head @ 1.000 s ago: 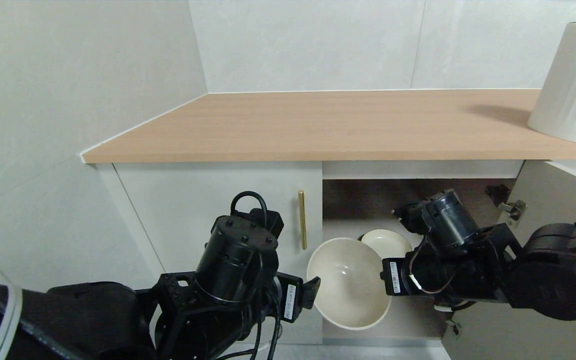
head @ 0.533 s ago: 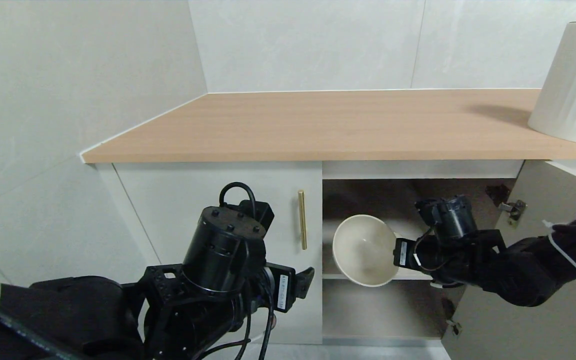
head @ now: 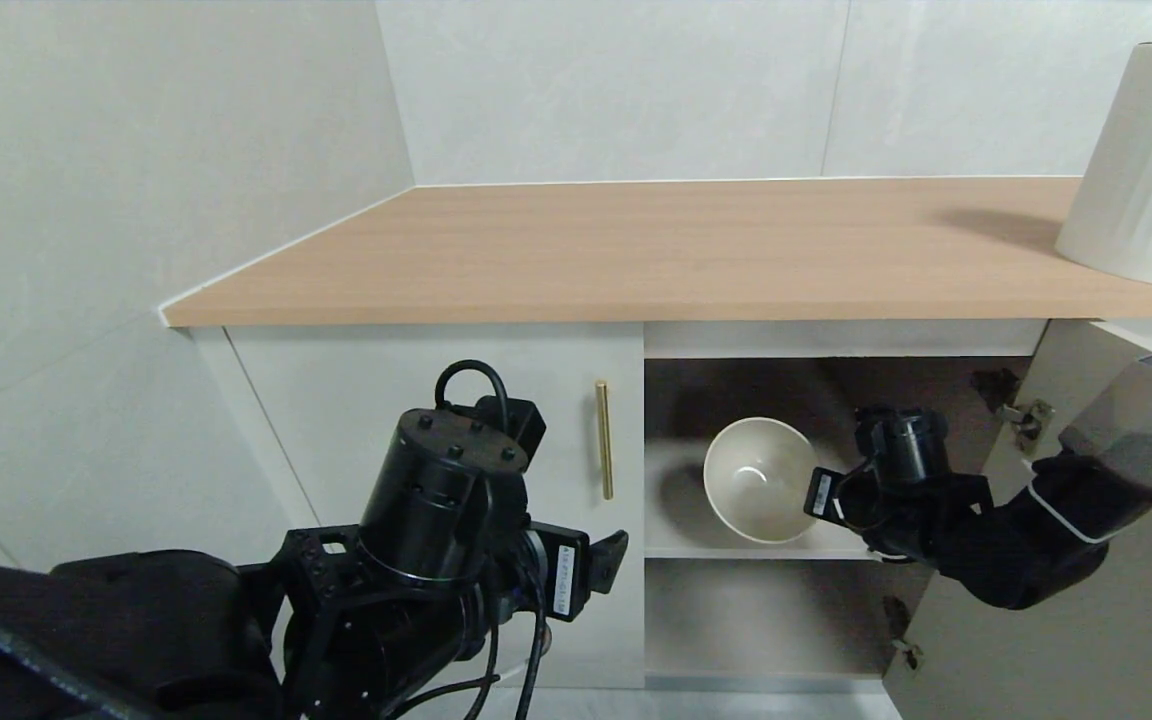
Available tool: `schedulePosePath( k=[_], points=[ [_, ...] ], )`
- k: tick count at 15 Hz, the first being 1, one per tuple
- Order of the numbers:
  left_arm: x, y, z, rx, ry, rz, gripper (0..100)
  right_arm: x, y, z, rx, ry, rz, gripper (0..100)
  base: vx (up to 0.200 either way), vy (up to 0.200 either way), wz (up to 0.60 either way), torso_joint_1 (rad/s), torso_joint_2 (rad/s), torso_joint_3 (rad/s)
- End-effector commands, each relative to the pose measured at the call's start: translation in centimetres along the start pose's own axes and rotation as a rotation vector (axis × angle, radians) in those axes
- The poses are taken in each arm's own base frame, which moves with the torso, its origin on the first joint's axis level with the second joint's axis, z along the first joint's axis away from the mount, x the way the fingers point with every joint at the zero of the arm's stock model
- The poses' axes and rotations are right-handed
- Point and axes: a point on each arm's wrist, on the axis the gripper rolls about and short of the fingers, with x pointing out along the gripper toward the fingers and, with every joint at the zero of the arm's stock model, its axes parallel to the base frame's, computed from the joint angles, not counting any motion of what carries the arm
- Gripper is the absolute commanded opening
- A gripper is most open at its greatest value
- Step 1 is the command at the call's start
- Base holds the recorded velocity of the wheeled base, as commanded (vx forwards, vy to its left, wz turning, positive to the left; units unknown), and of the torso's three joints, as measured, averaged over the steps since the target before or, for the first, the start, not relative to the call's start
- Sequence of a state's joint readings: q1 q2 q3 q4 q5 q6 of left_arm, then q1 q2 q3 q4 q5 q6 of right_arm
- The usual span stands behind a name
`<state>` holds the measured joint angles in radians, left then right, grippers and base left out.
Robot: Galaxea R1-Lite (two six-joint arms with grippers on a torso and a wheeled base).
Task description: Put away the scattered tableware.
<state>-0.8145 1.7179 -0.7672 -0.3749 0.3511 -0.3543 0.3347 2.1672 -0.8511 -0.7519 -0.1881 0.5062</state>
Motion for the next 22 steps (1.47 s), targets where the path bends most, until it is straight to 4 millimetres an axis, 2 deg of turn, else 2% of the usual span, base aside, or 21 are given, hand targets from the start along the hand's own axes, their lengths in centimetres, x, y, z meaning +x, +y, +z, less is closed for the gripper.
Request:
schedulePosePath(
  k=[1,5,12,18,19,22],
  points=[
    [0.0,0.0,0.0,0.000,-0.001,0.000,100,1.6,-1.0,0.0,0.015,-0.003,-0.034,0,0.000,0.000,0.00,0.000,0.00,0.000],
    [0.0,0.0,0.0,0.000,-0.001,0.000,100,3.6,-2.1,0.7,0.043,-0.030,-0.075,0,0.000,0.000,0.00,0.000,0.00,0.000],
    [0.0,0.0,0.0,-0.001,-0.001,0.003,100,4.8,-2.8,0.5,0.048,-0.031,-0.109,0,0.000,0.000,0.00,0.000,0.00,0.000],
    [0.1,0.2,0.1,-0.005,-0.003,0.007,100,4.9,-2.8,0.5,0.047,-0.033,-0.109,0,0.000,0.000,0.00,0.000,0.00,0.000],
    [0.1,0.2,0.1,-0.005,-0.003,0.007,100,4.9,-2.8,0.5,0.047,-0.033,-0.109,100,0.000,0.000,0.00,0.000,0.00,0.000],
    [0.1,0.2,0.1,-0.005,-0.003,0.007,100,4.6,-2.6,0.5,0.045,-0.030,-0.101,100,0.000,0.000,0.00,0.000,0.00,0.000]
  ],
)
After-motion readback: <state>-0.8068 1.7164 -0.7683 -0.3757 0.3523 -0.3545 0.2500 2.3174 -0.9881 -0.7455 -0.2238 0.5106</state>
